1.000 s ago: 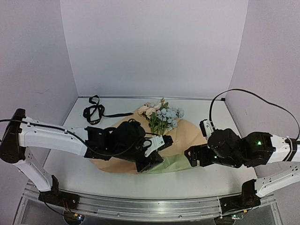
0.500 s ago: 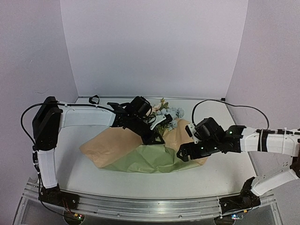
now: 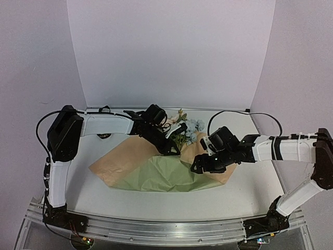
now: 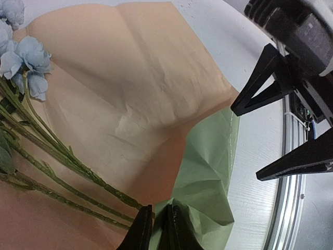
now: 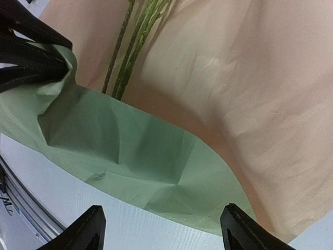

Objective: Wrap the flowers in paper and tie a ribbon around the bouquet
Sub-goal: Fold the bottom corner of the flattened wrapping paper at the center of the board, then pick up the one-fourth-folded wrapping paper from the center of the board.

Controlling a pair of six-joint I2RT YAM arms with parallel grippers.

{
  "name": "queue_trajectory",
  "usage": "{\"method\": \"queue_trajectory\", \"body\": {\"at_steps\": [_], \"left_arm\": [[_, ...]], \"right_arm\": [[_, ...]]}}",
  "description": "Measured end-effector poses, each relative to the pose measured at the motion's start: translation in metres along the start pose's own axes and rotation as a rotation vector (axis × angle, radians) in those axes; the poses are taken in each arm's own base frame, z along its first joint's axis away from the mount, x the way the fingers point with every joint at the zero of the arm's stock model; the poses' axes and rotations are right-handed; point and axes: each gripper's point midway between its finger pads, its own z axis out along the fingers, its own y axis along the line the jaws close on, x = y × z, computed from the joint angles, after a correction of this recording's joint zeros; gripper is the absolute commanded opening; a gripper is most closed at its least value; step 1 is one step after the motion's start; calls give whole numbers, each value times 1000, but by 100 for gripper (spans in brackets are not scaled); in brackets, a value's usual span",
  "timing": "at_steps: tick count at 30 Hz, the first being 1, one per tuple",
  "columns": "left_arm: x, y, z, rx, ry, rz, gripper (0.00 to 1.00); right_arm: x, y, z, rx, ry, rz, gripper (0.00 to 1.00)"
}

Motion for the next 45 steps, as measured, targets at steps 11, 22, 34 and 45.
{"method": "queue_trajectory", "body": {"at_steps": [11,22,34,45], "left_arm": [[-3,16,3,-24,-29,-57,53],[-23,64,-40,-234,-124,-216,99],[-45,8,-152,-264,-276,-314,34],[86,-90,-47,3,141,-387,12]], "right_arm": [[28,16,31,20,95,19,54],[10,4,44,182,60,112,56],[24,-24,47,321,93,181,57],[30,-38,42,393,91,195,58]]}}
